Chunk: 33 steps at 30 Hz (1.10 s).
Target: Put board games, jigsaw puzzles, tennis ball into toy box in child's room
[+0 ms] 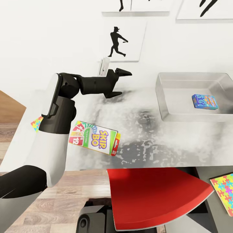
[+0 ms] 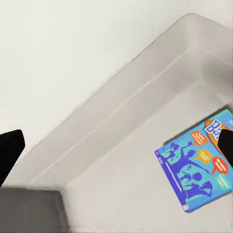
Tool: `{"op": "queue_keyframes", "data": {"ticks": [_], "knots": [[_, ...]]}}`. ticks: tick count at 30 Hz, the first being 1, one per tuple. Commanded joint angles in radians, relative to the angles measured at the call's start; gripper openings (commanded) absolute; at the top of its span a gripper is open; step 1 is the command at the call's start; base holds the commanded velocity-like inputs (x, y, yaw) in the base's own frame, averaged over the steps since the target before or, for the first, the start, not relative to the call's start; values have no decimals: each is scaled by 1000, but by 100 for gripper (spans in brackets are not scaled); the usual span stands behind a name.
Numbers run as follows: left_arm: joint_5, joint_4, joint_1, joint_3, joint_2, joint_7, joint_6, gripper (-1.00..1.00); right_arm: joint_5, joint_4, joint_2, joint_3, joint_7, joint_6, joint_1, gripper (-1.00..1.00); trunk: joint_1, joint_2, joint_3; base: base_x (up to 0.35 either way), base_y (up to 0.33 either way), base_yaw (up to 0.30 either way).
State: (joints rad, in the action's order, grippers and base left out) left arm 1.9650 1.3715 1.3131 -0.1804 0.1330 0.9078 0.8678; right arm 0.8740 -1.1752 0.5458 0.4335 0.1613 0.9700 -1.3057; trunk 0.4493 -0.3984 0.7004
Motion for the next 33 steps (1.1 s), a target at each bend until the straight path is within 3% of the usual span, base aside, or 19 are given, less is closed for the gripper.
{"op": "queue_keyframes", "data": {"ticks": [1,12,19,21,33], "knots": [[8,8,-4,1,0,9,0,100,18,-38,1,1,7,18,23,100,1,-2,1,0,0,0],[6,38,-22,1,-3,4,-1,100,106,-201,2,3,-4,63,177,100,1,-2,1,-122,0,0],[7,42,-25,1,-5,3,0,100,130,-268,1,0,-6,71,232,100,1,-2,1,-277,0,0],[8,47,-27,1,-8,1,0,100,138,-323,0,-4,-6,73,276,100,1,-2,1,-136,0,0],[8,49,-28,1,-9,1,0,100,141,-345,0,-5,-6,77,297,100,1,-2,1,-34,0,0]]}}
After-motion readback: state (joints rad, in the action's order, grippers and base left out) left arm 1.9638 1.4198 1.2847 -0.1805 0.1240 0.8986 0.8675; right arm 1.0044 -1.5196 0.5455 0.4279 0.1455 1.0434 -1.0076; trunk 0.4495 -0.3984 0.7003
